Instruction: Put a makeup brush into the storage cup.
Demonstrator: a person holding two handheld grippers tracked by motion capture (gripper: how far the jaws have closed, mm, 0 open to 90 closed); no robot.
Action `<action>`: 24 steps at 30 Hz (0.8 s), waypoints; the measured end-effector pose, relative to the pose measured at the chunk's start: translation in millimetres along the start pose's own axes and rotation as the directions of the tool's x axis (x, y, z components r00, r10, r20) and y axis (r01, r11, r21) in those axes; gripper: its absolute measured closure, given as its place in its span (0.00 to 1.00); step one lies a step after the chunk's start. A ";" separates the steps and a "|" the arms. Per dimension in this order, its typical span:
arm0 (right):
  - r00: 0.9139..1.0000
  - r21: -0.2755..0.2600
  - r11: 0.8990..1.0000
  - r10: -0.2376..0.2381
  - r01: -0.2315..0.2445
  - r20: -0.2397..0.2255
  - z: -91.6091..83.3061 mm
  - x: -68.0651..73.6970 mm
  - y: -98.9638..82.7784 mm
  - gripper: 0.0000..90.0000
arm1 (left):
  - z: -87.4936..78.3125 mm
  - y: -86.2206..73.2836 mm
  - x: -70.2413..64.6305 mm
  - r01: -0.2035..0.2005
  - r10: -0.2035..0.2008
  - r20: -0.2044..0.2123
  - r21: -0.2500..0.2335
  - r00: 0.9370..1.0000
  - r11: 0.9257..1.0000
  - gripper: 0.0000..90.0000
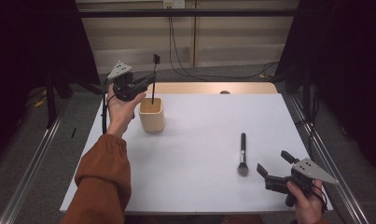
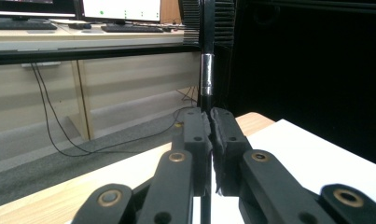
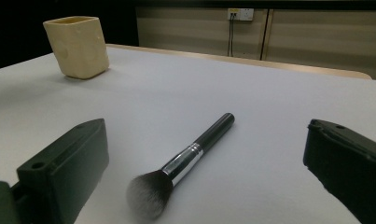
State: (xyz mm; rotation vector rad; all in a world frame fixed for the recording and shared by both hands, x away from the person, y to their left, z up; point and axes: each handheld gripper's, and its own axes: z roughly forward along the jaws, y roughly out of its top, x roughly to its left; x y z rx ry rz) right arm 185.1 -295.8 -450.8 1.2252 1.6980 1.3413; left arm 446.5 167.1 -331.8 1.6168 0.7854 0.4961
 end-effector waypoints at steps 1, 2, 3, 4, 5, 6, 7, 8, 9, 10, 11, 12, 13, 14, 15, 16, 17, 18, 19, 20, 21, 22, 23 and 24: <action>1.000 0.000 1.000 0.001 -0.001 0.001 -0.1 0.0 0.0 0.00 | 0.0 0.0 0.0 0.000 0.000 0.000 0.000 1.000 1.000 0.95; 1.000 0.000 1.000 0.001 -0.001 0.001 -0.1 0.0 0.0 0.00 | 0.0 -0.5 1.2 0.007 -0.007 -0.002 -0.005 1.000 1.000 0.95; 1.000 0.000 1.000 0.000 0.000 0.001 -0.2 0.0 -0.1 0.00 | -0.5 -1.5 4.1 0.006 -0.006 -0.006 -0.002 1.000 1.000 0.95; 1.000 0.000 1.000 0.000 0.000 0.001 -0.2 0.0 -0.1 0.00 | -0.7 -2.4 5.1 0.005 -0.005 -0.011 -0.002 1.000 1.000 0.95; 1.000 0.000 1.000 0.000 0.000 0.001 -0.2 0.0 -0.1 0.00 | -0.8 -3.2 6.3 0.000 0.000 -0.013 0.002 1.000 1.000 0.95; 1.000 0.000 1.000 0.000 0.000 0.002 -0.1 -0.2 -0.2 0.00 | -0.4 -4.0 6.8 -0.003 0.003 -0.018 0.003 1.000 1.000 0.95; 1.000 0.001 1.000 0.002 -0.002 0.003 -0.2 -0.2 -0.2 0.00 | 0.1 -4.6 7.7 -0.013 0.013 -0.022 0.000 1.000 1.000 0.95; 1.000 0.001 1.000 0.002 -0.002 0.003 -0.2 -0.2 -0.2 0.00 | 0.1 -4.6 7.7 -0.013 0.013 -0.022 0.000 1.000 1.000 0.95; 1.000 0.000 1.000 0.000 0.000 0.003 -0.2 -0.5 -0.3 0.00 | 0.3 -5.4 10.0 -0.010 0.010 -0.021 0.000 1.000 1.000 0.95; 1.000 0.000 1.000 0.000 0.000 0.003 -0.4 -0.4 -0.3 0.00 | 0.8 -5.9 10.8 -0.012 0.012 -0.026 -0.002 1.000 1.000 0.95; 1.000 0.000 1.000 0.000 0.000 0.004 -0.6 -0.5 -0.3 0.00 | 1.5 -6.7 11.5 -0.009 0.009 -0.026 -0.006 1.000 1.000 0.95; 1.000 -0.001 1.000 0.000 0.000 0.004 -0.7 -0.5 -0.4 0.00 | 2.3 -7.5 12.5 -0.015 0.015 -0.026 -0.001 1.000 1.000 0.95; 1.000 0.000 1.000 0.001 -0.001 0.004 -0.9 -0.6 -0.5 0.00 | 3.2 -8.5 13.0 -0.016 0.016 -0.031 0.003 0.999 1.000 0.95; 1.000 0.000 1.000 0.002 -0.002 0.005 -1.1 -0.6 -0.5 0.00 | 4.1 -9.8 13.6 -0.013 0.013 -0.029 0.002 1.000 1.000 0.95; 1.000 -0.001 1.000 0.002 -0.002 0.005 -1.2 -0.7 -0.6 0.00 | 4.5 -10.9 14.1 -0.011 0.011 -0.029 0.005 1.000 1.000 0.95; 1.000 -0.001 1.000 0.003 -0.003 0.006 -1.3 -0.7 -0.6 0.00 | 5.1 -12.4 14.2 -0.012 0.012 -0.032 0.003 0.999 1.000 0.95; 1.000 0.000 1.000 0.003 -0.003 0.006 -1.4 -0.8 -0.7 0.00 | 5.9 -14.0 14.5 -0.017 0.017 -0.033 0.003 0.999 1.000 0.95; 1.000 0.001 1.000 0.001 -0.001 0.007 -1.5 -0.8 -0.8 0.00 | 5.9 -14.0 14.5 -0.017 0.017 -0.033 0.003 0.999 1.000 0.95; 1.000 0.002 1.000 0.001 -0.001 0.008 -1.7 -1.0 -0.9 0.00 | 7.0 -17.1 15.3 -0.018 0.019 -0.036 0.013 0.999 1.000 0.95; 1.000 0.002 1.000 0.004 -0.004 0.009 -1.9 -1.1 -1.0 0.00 | 7.0 -17.1 15.3 -0.018 0.019 -0.036 0.013 0.999 1.000 0.95; 1.000 0.002 1.000 0.004 -0.004 0.010 -2.1 -1.2 -1.0 0.00 | 7.3 -20.3 17.4 -0.010 0.011 -0.040 0.017 0.999 1.000 0.95; 1.000 0.002 1.000 0.004 -0.004 0.011 -2.3 -1.3 -1.1 0.00 | 7.8 -22.1 18.2 -0.004 0.004 -0.042 0.016 0.999 1.000 0.95; 1.000 0.002 1.000 0.004 -0.004 0.010 -2.3 -1.2 -1.1 0.00 | 7.9 -23.8 19.1 0.000 0.001 -0.042 0.020 0.999 1.000 0.95; 1.000 0.002 1.000 0.004 -0.004 0.010 -2.3 -1.2 -1.1 0.00 | 8.1 -25.7 20.2 0.003 -0.002 -0.043 0.013 0.999 1.000 0.95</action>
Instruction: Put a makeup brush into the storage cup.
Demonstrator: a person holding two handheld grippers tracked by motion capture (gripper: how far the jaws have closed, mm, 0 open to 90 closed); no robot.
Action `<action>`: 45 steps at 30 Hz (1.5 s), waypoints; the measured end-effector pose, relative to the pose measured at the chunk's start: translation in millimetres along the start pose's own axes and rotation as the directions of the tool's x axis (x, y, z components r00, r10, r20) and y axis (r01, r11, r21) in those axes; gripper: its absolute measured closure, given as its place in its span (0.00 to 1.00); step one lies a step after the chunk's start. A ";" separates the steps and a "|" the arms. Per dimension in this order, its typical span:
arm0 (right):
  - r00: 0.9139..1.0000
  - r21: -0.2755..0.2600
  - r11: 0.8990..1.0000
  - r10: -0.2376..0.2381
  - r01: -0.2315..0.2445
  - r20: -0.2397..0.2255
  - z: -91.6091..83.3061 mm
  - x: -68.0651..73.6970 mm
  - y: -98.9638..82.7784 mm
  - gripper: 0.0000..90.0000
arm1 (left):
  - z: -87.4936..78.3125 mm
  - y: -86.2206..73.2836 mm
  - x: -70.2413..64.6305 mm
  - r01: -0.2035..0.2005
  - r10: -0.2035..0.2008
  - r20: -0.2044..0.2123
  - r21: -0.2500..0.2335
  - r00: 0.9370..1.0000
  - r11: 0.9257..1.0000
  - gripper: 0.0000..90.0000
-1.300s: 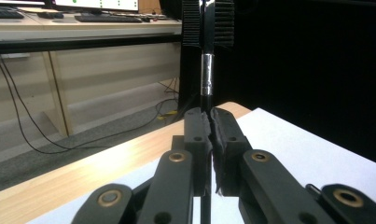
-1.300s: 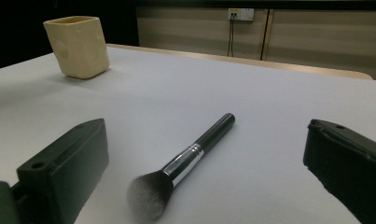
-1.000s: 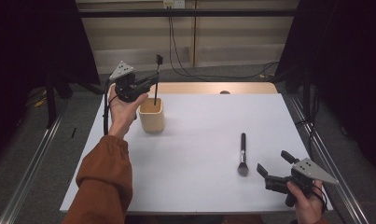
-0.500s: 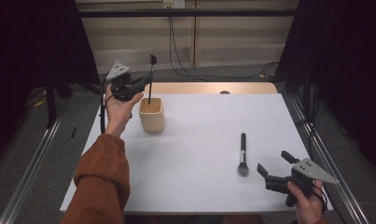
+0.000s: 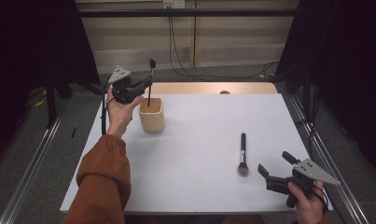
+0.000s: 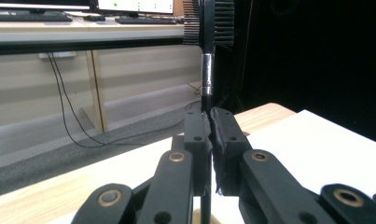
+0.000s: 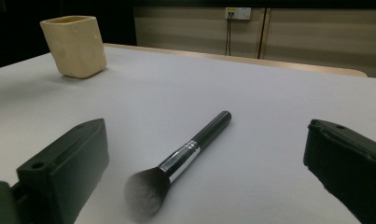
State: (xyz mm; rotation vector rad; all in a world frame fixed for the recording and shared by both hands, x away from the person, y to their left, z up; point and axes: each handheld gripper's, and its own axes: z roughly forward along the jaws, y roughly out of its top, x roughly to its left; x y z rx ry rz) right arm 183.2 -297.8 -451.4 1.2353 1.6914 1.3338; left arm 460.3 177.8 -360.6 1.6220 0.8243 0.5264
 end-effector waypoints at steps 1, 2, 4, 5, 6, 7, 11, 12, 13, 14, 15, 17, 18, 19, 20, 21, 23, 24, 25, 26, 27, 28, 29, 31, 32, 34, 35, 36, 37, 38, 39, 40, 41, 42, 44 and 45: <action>1.000 0.000 1.000 0.000 0.000 -0.001 0.0 0.1 -0.1 0.00 | -0.1 -1.4 1.0 -0.002 0.002 -0.006 0.005 1.000 1.000 0.95; 1.000 0.001 1.000 0.000 0.000 -0.002 0.1 0.2 -0.1 0.00 | -0.1 -1.4 1.0 -0.002 0.002 -0.006 0.005 1.000 1.000 0.95; 1.000 0.001 1.000 0.000 0.000 -0.002 0.3 0.2 -0.1 0.00 | 0.0 -4.6 2.3 -0.003 0.003 -0.004 0.008 1.000 1.000 0.95; 1.000 0.001 1.000 0.001 -0.001 -0.002 0.4 0.1 -0.1 0.00 | -0.1 -7.3 2.5 -0.002 0.003 -0.006 0.015 1.000 1.000 0.95; 1.000 0.001 1.000 0.001 -0.001 -0.001 0.4 0.1 -0.1 0.00 | -0.1 -7.3 2.5 -0.002 0.003 -0.006 0.015 1.000 1.000 0.95; 1.000 0.001 1.000 0.001 -0.001 -0.001 0.4 0.1 -0.1 0.00 | -0.1 -8.6 2.4 0.002 -0.002 -0.005 0.013 1.000 1.000 0.95; 1.000 0.000 1.000 -0.001 0.001 -0.004 0.9 0.3 0.0 0.00 | 0.9 -16.0 1.9 0.010 -0.010 0.000 0.020 1.000 1.000 0.95; 1.000 0.000 1.000 -0.001 0.001 -0.004 0.9 0.3 0.0 0.00 | 0.9 -16.0 1.9 0.010 -0.010 0.000 0.020 1.000 1.000 0.95; 1.000 0.001 1.000 0.001 -0.001 -0.004 1.1 0.5 0.0 0.00 | 0.8 -17.1 1.7 0.013 -0.013 0.000 0.021 1.000 1.000 0.95; 1.000 0.001 1.000 0.001 -0.001 -0.005 1.3 0.5 0.1 0.00 | 0.7 -19.4 1.7 0.019 -0.019 0.013 0.016 1.000 1.000 0.95; 1.000 0.001 1.000 0.000 0.000 -0.005 1.6 0.5 0.1 0.00 | 1.0 -20.4 1.2 0.015 -0.016 0.012 0.016 1.000 1.000 0.95; 1.000 0.001 1.000 -0.001 0.001 -0.005 1.6 0.6 0.1 0.00 | 0.8 -21.3 1.2 0.010 -0.010 0.009 0.023 1.000 1.000 0.95; 1.000 0.003 1.000 -0.003 0.003 -0.006 1.6 0.6 0.2 0.00 | 0.6 -23.3 1.1 0.012 -0.012 0.011 0.020 1.000 1.000 0.95; 1.000 0.003 1.000 -0.003 0.003 -0.005 1.6 0.6 0.2 0.00 | 0.6 -23.3 1.1 0.012 -0.012 0.011 0.020 1.000 1.000 0.95; 1.000 0.003 1.000 -0.002 0.002 -0.005 1.7 0.6 0.2 0.00 | 0.1 -25.2 1.2 0.013 -0.014 0.011 0.027 1.000 1.000 0.95; 1.000 0.003 1.000 -0.001 0.001 -0.006 1.7 0.7 0.2 0.00 | 0.0 -26.2 0.7 0.013 -0.013 0.009 0.024 1.000 1.000 0.95; 1.000 0.007 1.000 -0.002 0.002 -0.009 1.7 1.1 0.2 0.00 | -0.5 -28.0 -0.2 0.011 -0.012 0.010 0.026 1.000 1.000 0.95; 1.000 0.008 1.000 -0.007 0.007 -0.010 1.6 1.0 0.1 0.00 | -1.0 -28.8 -0.5 0.011 -0.012 0.011 0.029 1.000 1.000 0.95; 1.000 0.008 1.000 -0.007 0.007 -0.010 1.6 1.0 0.1 0.00 | -1.1 -29.8 -0.4 0.008 -0.008 0.012 0.027 1.000 1.000 0.95; 1.000 0.006 1.000 -0.006 0.006 -0.010 1.6 1.0 0.2 0.00 | -1.3 -30.8 -0.7 0.012 -0.013 0.012 0.028 1.000 1.000 0.95; 1.000 0.005 1.000 -0.003 0.003 -0.009 1.6 1.1 0.2 0.00 | -1.7 -31.7 -0.5 0.011 -0.011 0.012 0.035 1.000 0.999 0.95; 1.000 0.004 1.000 -0.001 0.001 -0.009 1.5 1.3 0.3 0.00 | -2.2 -32.6 -0.1 0.007 -0.008 0.013 0.038 1.000 0.999 0.95; 1.000 0.004 1.000 -0.001 0.001 -0.009 1.4 1.2 0.3 0.00 | -2.2 -33.7 0.0 0.012 -0.012 0.013 0.036 1.000 0.999 0.95; 1.000 0.004 1.000 -0.001 0.001 -0.010 1.5 1.3 0.3 0.00 | -2.3 -35.8 0.4 0.012 -0.012 0.011 0.041 1.000 0.999 0.95; 1.000 0.006 1.000 -0.006 0.006 -0.010 1.5 1.1 0.2 0.00 | -2.3 -36.6 0.7 0.009 -0.010 0.011 0.046 1.000 0.999 0.95; 1.000 0.007 1.000 -0.006 0.006 -0.010 1.6 1.1 0.2 0.00 | -2.0 -38.2 0.7 0.010 -0.011 0.011 0.051 1.000 0.999 0.95; 1.000 0.006 1.000 -0.006 0.006 -0.010 1.7 1.1 0.3 0.00 | -2.1 -38.4 0.6 0.006 -0.006 0.011 0.056 1.000 0.998 0.95; 1.000 0.008 1.000 -0.005 0.005 -0.010 1.7 1.2 0.2 0.00 | -1.8 -38.6 0.2 0.005 -0.006 0.008 0.052 1.000 0.999 0.95; 1.000 0.008 1.000 -0.007 0.007 -0.010 1.8 1.1 0.3 0.00 | -1.6 -38.6 0.0 0.005 -0.006 0.009 0.053 1.000 0.999 0.95; 1.000 0.008 1.000 -0.006 0.006 -0.009 1.7 1.2 0.3 0.00 | -1.6 -38.6 -0.4 0.002 -0.003 0.011 0.058 1.000 0.998 0.95; 1.000 0.007 1.000 -0.007 0.008 -0.010 1.8 1.2 0.3 0.00 | -1.3 -38.9 -0.9 0.000 -0.001 0.014 0.060 1.000 0.998 0.95; 1.000 0.007 1.000 -0.007 0.008 -0.010 1.8 1.2 0.3 0.00 | -1.3 -38.9 -0.9 0.000 -0.001 0.014 0.060 1.000 0.998 0.95; 1.000 0.007 1.000 -0.007 0.007 -0.012 1.5 1.4 0.3 0.00 | -1.0 -40.0 -1.5 0.000 -0.001 0.015 0.062 1.000 0.998 0.95; 1.000 0.006 1.000 -0.008 0.008 -0.011 1.4 1.3 0.3 0.00 | -0.5 -41.0 -2.0 0.005 -0.005 0.014 0.059 1.000 0.998 0.95; 1.000 0.005 1.000 -0.005 0.006 -0.011 1.3 1.4 0.3 0.00 | -0.4 -43.0 -1.7 0.001 -0.002 0.016 0.066 1.000 0.998 0.95; 1.000 0.005 1.000 -0.003 0.003 -0.010 1.2 1.6 0.3 0.00 | -0.2 -44.3 -1.9 0.006 -0.008 0.016 0.068 1.000 0.998 0.95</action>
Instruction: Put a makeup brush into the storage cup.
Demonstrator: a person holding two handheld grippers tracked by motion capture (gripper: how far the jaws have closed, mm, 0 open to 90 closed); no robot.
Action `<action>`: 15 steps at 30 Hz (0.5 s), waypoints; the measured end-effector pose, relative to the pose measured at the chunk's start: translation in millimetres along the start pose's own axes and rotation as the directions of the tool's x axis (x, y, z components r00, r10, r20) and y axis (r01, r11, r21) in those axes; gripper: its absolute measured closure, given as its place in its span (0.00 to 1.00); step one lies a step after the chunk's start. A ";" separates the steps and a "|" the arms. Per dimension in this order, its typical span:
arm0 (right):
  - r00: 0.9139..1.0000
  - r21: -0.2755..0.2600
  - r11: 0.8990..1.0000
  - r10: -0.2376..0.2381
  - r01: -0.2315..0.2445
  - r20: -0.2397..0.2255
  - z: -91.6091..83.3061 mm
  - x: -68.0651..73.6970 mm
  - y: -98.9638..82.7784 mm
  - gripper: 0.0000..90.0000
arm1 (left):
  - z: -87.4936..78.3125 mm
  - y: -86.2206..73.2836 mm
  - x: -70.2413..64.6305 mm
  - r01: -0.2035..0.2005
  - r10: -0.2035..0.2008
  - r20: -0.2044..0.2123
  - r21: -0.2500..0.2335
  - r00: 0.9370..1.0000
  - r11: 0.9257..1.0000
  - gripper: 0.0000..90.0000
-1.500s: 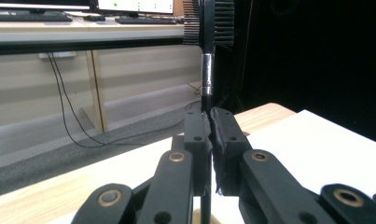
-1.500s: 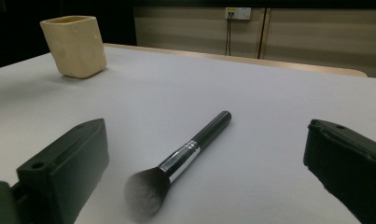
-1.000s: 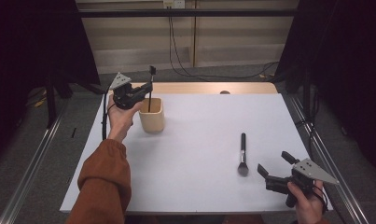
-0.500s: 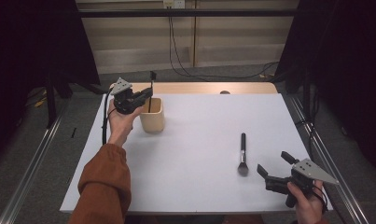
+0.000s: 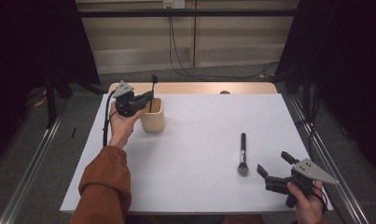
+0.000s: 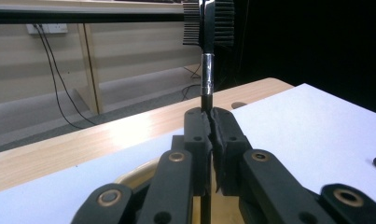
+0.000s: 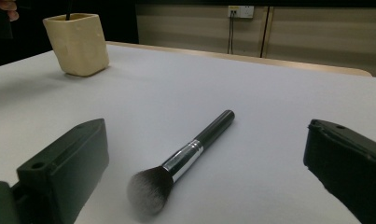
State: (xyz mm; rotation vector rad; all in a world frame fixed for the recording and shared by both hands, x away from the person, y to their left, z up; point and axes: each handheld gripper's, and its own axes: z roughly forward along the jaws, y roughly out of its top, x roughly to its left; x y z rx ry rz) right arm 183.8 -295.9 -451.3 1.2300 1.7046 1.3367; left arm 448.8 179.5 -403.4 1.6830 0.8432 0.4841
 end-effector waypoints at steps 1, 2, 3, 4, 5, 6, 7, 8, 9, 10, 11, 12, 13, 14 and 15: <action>1.000 -0.001 1.000 -0.001 0.001 0.001 0.0 0.0 0.0 0.00 | 0.3 -1.2 0.2 -0.004 0.004 0.001 0.002 1.000 1.000 0.95; 1.000 -0.001 1.000 -0.001 0.001 0.001 0.0 0.0 0.0 0.00 | 0.3 -1.2 0.2 -0.004 0.004 0.001 0.002 1.000 1.000 0.95; 1.000 0.000 1.000 0.000 0.000 0.000 0.0 0.0 0.0 0.00 | 0.5 -2.4 -0.3 -0.004 0.004 0.001 0.007 1.000 1.000 0.95; 1.000 0.000 1.000 0.000 0.000 0.000 0.0 0.0 0.0 0.00 | 0.5 -2.4 -0.3 -0.004 0.004 0.001 0.007 1.000 1.000 0.95; 1.000 0.002 1.000 -0.005 0.005 0.000 0.1 -0.3 -0.1 0.00 | 0.6 -2.4 -1.2 -0.005 0.005 0.002 0.006 1.000 1.000 0.95; 1.000 0.001 1.000 -0.005 0.005 0.001 0.2 -0.2 -0.1 0.00 | 0.7 -2.4 -1.6 -0.011 0.011 0.004 0.006 1.000 1.000 0.95; 1.000 0.003 1.000 -0.004 0.004 0.000 0.2 -0.1 -0.1 0.00 | 1.1 -3.2 -2.7 -0.007 0.007 0.002 0.009 1.000 1.000 0.95; 1.000 0.003 1.000 -0.004 0.004 0.000 0.2 -0.1 -0.1 0.00 | 1.1 -3.2 -2.7 -0.007 0.007 0.002 0.009 1.000 1.000 0.95; 1.000 0.001 1.000 -0.005 0.005 0.000 0.2 0.0 0.0 0.00 | 1.4 -3.8 -2.8 -0.009 0.008 0.004 0.010 1.000 1.000 0.95; 1.000 0.001 1.000 -0.006 0.006 -0.001 0.2 0.1 0.0 0.00 | 2.0 -5.2 -3.5 -0.010 0.010 0.002 0.015 1.000 1.000 0.95; 1.000 0.001 1.000 -0.006 0.006 0.000 0.1 0.1 0.0 0.00 | 2.0 -5.2 -3.5 -0.010 0.010 0.002 0.015 1.000 1.000 0.95; 1.000 0.001 1.000 -0.006 0.006 0.000 0.1 0.1 0.0 0.00 | 2.2 -6.0 -3.3 -0.014 0.014 0.001 0.016 1.000 1.000 0.95; 1.000 0.000 1.000 -0.001 0.001 0.001 0.1 0.3 0.1 0.00 | 2.2 -6.4 -3.4 -0.012 0.012 0.002 0.021 1.000 1.000 0.95; 1.000 0.001 1.000 -0.006 0.006 0.000 0.1 0.0 -0.1 0.00 | 2.0 -6.6 -3.3 -0.014 0.014 -0.003 0.024 1.000 1.000 0.95; 1.000 0.001 1.000 -0.005 0.005 0.000 0.2 0.1 -0.1 0.00 | 1.8 -6.6 -2.7 -0.014 0.014 -0.003 0.024 1.000 1.000 0.95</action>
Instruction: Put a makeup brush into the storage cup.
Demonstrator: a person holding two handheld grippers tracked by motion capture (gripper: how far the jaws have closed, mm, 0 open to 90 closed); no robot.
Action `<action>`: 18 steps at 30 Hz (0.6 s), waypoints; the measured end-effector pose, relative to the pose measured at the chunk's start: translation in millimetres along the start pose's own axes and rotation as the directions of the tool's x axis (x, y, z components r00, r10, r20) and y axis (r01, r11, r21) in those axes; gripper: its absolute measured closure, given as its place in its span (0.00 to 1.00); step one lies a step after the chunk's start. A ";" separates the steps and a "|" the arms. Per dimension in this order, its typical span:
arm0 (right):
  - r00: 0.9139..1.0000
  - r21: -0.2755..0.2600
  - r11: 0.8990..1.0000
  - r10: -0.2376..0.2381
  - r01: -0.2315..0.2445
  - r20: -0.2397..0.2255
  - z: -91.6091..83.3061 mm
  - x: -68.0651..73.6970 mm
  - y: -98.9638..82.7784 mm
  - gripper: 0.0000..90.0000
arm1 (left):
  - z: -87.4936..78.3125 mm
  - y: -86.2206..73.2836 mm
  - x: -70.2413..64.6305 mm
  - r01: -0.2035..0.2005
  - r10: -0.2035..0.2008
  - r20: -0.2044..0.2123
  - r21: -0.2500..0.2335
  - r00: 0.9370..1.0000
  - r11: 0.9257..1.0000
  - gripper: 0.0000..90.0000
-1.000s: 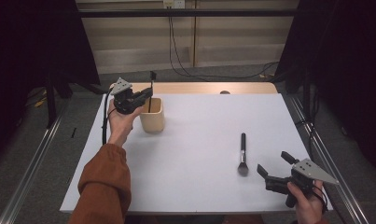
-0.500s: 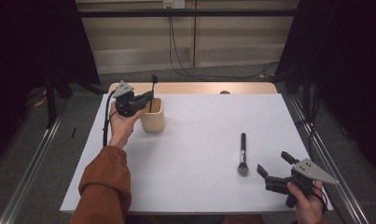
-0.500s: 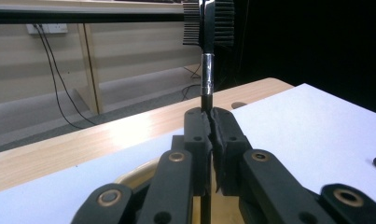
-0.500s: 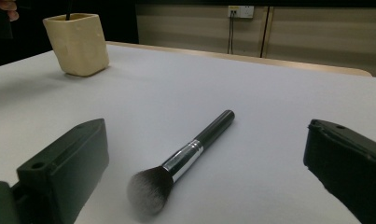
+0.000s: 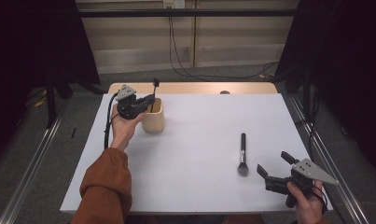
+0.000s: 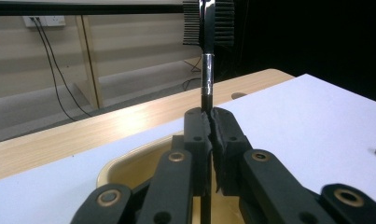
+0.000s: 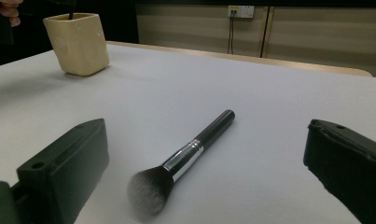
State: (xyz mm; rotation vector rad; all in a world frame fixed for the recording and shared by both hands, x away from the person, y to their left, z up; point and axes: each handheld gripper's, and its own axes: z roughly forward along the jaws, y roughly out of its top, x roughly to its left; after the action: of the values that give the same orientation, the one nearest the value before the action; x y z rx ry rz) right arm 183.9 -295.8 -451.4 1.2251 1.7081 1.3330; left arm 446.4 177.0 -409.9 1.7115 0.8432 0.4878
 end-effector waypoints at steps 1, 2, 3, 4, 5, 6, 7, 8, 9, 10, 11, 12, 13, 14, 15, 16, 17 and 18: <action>1.000 0.000 1.000 0.000 0.000 0.000 0.0 0.0 0.0 0.00 | 0.0 0.0 0.0 0.000 0.000 0.000 0.000 1.000 1.000 0.95; 1.000 0.001 1.000 0.000 0.000 0.000 0.1 0.0 0.0 0.00 | -0.3 0.0 0.5 -0.003 0.003 -0.002 0.003 1.000 1.000 0.95; 1.000 0.001 1.000 0.000 0.000 0.000 0.1 0.0 0.0 0.00 | -0.3 0.0 0.5 -0.003 0.003 -0.002 0.003 1.000 1.000 0.95; 1.000 0.002 1.000 0.001 -0.001 0.000 0.1 -0.1 0.0 0.00 | 0.1 -0.7 0.2 0.007 -0.007 0.003 0.006 1.000 1.000 0.95; 1.000 0.002 1.000 0.002 -0.002 0.000 0.1 -0.1 0.0 0.00 | 0.6 -1.2 -0.2 0.009 -0.009 0.002 0.007 1.000 1.000 0.95; 1.000 0.002 1.000 0.000 0.000 0.000 0.2 -0.2 -0.1 0.00 | 0.8 -1.5 -0.2 0.010 -0.010 0.003 0.010 1.000 1.000 0.95; 1.000 0.002 1.000 0.001 -0.001 -0.001 0.3 0.0 0.0 0.00 | 1.1 -1.7 -0.5 0.013 -0.013 0.003 0.009 1.000 1.000 0.95; 1.000 0.002 1.000 0.001 -0.001 -0.001 0.3 0.0 0.0 0.00 | 1.1 -1.7 -0.5 0.013 -0.013 0.003 0.009 1.000 1.000 0.94; 1.000 0.001 1.000 0.001 -0.001 -0.001 0.3 0.1 0.0 0.00 | 1.2 -1.6 -0.6 0.012 -0.012 0.004 0.011 1.000 1.000 0.94; 1.000 0.001 1.000 0.002 -0.002 0.000 0.3 0.2 0.1 0.00 | 1.1 -1.3 -0.6 0.007 -0.007 0.003 0.011 1.000 1.000 0.94; 1.000 0.001 1.000 0.003 -0.003 0.000 0.3 0.2 0.1 0.00 | 1.1 -1.3 -0.6 0.007 -0.007 0.003 0.011 1.000 1.000 0.93; 1.000 0.001 1.000 0.002 -0.002 0.000 0.3 0.2 0.1 0.00 | 0.6 -0.8 -0.4 0.012 -0.012 0.001 0.007 1.000 1.000 0.92; 1.000 0.001 1.000 0.002 -0.002 0.000 0.3 0.2 0.1 0.00 | 0.6 -0.8 -0.4 0.012 -0.012 0.001 0.007 1.000 1.000 0.90; 1.000 0.001 1.000 0.003 -0.003 0.000 0.2 0.2 0.1 0.00 | -0.1 -0.8 0.4 0.015 -0.015 0.000 0.008 1.000 1.000 0.89; 1.000 0.001 1.000 0.002 -0.002 0.000 0.2 0.1 0.0 0.00 | -0.1 -1.2 0.6 0.023 -0.023 -0.002 0.002 1.000 1.000 0.89; 1.000 0.001 1.000 0.003 -0.003 0.000 0.2 0.1 0.0 0.00 | -0.7 -1.3 1.1 0.024 -0.024 0.000 0.008 1.000 1.000 0.87; 1.000 0.001 1.000 0.003 -0.003 0.000 0.2 0.1 0.0 0.00 | -1.1 -1.4 1.2 0.023 -0.023 0.001 0.006 1.000 1.000 0.87; 1.000 0.001 1.000 0.003 -0.003 0.000 0.2 0.1 0.0 0.00 | -1.2 -1.5 1.0 0.023 -0.023 0.002 0.003 1.000 1.000 0.87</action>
State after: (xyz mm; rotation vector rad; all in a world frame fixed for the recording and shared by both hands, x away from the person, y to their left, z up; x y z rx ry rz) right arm 184.1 -295.6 -451.5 1.2291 1.7076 1.3337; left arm 445.8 178.7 -411.1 1.7028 0.8611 0.4696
